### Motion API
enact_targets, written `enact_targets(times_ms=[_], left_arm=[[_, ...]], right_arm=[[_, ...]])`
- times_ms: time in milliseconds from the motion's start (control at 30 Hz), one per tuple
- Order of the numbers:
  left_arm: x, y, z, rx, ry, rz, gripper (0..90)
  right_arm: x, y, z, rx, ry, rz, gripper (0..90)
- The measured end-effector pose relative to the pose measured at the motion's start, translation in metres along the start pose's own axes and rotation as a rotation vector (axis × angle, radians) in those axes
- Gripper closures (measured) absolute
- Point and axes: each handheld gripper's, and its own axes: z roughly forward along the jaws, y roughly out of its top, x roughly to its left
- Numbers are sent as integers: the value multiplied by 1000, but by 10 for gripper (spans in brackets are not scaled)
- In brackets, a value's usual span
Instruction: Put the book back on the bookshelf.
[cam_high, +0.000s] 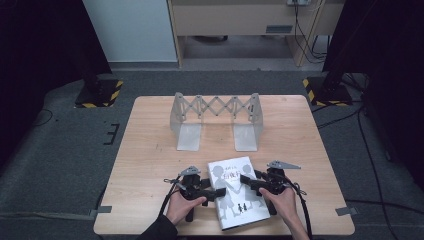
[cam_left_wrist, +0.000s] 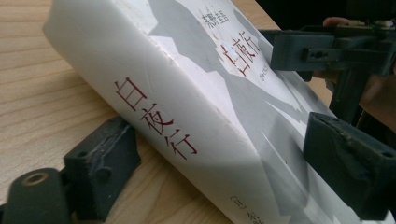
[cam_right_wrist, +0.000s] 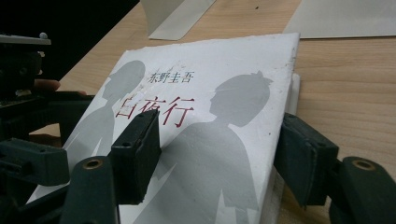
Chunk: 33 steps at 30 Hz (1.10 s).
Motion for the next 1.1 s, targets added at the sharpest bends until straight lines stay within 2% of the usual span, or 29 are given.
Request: enact_targets(times_ms=[100, 133, 200, 433, 467, 567, 667, 800, 833, 867, 900, 933, 967, 1100], left_arm=[[0, 5, 0, 29, 5, -20, 113], [0, 5, 0, 29, 5, -20, 113], [1, 9, 0, 61, 8, -20, 114], [3, 10, 1, 49, 12, -36, 131], [3, 10, 1, 47, 10, -37, 131], [4, 10, 1, 39, 10, -43, 137], [2, 11, -1, 30, 14, -32, 141], [-1, 15, -7, -21, 16, -22, 185], [-2, 19, -12, -51, 18, -5, 215], [-2, 19, -12, -51, 18, -5, 226], [-4, 22, -14, -87, 8, -5, 237], [-4, 22, -14, -87, 8, -5, 242], [-5, 25, -15, -112, 9, 10, 242], [-8, 28, -19, -145, 13, 33, 264]], right_arm=[[1, 2, 0, 11, -13, 6, 372], [2, 2, 0, 4, -20, 6, 376], [3, 3, 0, 3, -27, 7, 388], [5, 5, -1, -17, -46, 12, 431], [5, 6, -1, -26, -47, -2, 440], [6, 7, -2, -30, -47, -3, 454], [6, 8, -3, -41, -45, -12, 465], [9, 11, -7, -86, -41, -27, 497], [11, 13, -11, -125, -32, -25, 523], [11, 13, -11, -125, -32, -25, 523], [13, 15, -13, -165, -21, -42, 532], [15, 16, -14, -182, -16, -59, 536], [17, 17, -14, -194, -16, -66, 539], [19, 18, -16, -238, -8, -76, 547]])
